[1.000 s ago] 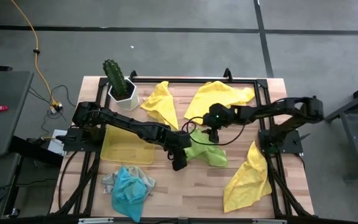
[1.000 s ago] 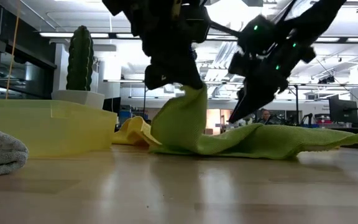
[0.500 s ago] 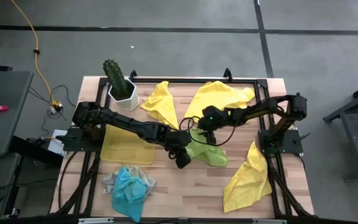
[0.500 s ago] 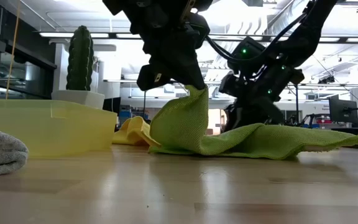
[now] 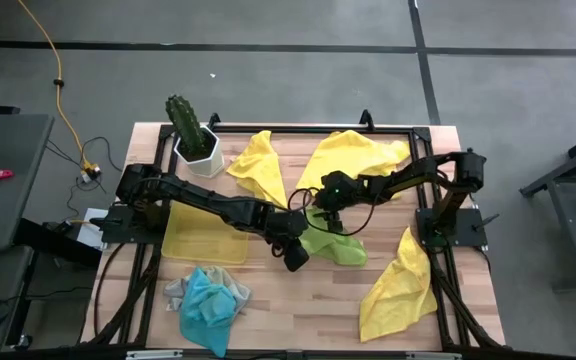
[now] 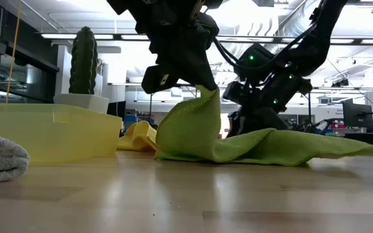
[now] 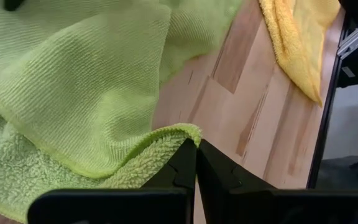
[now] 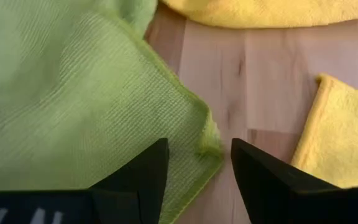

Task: Fold microfiber towels
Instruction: Fold the green microfiber towel

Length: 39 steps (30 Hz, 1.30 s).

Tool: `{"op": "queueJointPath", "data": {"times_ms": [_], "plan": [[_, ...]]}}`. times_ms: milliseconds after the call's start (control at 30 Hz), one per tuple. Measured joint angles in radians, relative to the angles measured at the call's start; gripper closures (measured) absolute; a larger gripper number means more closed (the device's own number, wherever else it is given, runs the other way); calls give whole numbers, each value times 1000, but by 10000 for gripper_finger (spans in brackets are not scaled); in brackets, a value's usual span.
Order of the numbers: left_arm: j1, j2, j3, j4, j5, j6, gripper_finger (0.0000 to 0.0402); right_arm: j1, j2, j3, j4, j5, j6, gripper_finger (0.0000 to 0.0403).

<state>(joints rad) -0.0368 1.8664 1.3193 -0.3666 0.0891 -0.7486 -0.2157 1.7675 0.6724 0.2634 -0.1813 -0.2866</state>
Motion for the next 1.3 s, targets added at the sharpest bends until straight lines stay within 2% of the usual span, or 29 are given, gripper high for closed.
{"op": "queueJointPath", "data": {"times_ms": [133,300,333,467,600,800,1000,1133,1300], "plan": [[0,0,0,0,2,0,402,0,5,-1,27,4,55,279],[0,0,0,-1,14,0,402,-1,6,-1,32,15,109,381],[2,0,0,-1,20,0,402,-2,4,-2,31,15,129,391],[11,-1,0,-6,63,17,402,-9,-41,-6,-15,15,203,390],[24,-53,1,-56,75,80,402,-35,-167,-5,-126,18,209,398],[87,-189,2,-161,48,225,401,-60,-449,-4,-359,22,212,401],[176,-310,1,-207,-8,315,402,-32,-747,-4,-523,20,343,402],[245,-366,1,-221,-27,362,401,12,-923,-2,-554,99,447,402],[326,-401,1,-203,-65,450,401,70,-1051,69,-690,233,465,402]]}}
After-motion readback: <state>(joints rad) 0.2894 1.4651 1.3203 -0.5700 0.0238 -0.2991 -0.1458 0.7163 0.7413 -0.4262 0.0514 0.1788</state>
